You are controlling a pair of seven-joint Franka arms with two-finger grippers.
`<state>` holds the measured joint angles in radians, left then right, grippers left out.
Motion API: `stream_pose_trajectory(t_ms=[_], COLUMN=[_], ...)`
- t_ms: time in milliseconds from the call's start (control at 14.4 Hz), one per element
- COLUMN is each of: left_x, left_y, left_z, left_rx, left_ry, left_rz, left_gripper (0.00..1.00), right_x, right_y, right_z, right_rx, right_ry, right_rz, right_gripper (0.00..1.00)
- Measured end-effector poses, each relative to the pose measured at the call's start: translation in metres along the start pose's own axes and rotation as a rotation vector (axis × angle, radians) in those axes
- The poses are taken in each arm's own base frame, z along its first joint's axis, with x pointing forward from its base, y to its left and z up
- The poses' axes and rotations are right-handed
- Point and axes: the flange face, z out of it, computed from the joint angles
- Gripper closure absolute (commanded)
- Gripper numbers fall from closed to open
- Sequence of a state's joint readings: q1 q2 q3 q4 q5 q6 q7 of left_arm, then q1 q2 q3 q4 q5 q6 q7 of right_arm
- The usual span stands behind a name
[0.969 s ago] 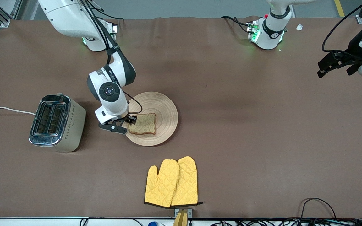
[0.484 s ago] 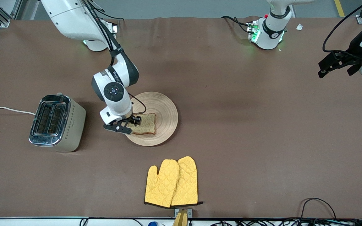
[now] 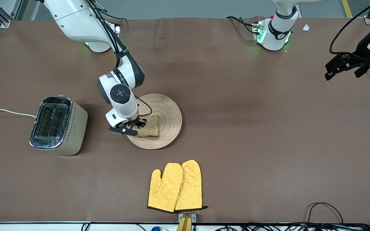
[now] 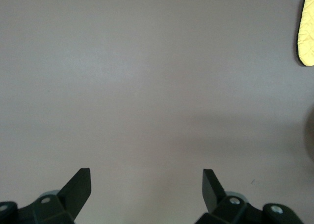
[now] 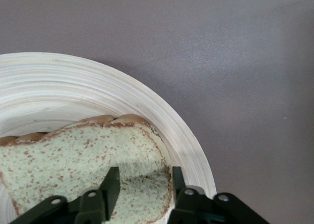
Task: Move plate and put bread in toaster
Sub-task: 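Close the right gripper on the bread slice's crust edge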
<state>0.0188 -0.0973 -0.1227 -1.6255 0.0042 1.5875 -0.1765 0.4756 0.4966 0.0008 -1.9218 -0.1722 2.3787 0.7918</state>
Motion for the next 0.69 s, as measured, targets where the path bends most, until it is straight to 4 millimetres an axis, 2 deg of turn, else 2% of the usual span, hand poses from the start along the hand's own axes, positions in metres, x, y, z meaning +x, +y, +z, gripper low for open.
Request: stream_pose_trajectory(t_ms=[692], left_x=[0.0004], left_y=[0.0], left_z=[0.0007], left_rx=[0.0], left_ry=[-0.001], left_rz=[0.0], left_gripper=[0.0], right_x=[0.004], right_y=[0.0035], right_z=[0.0035], right_rx=[0.003], right_ry=[0.007], right_rz=[-0.01], right_gripper=[0.55])
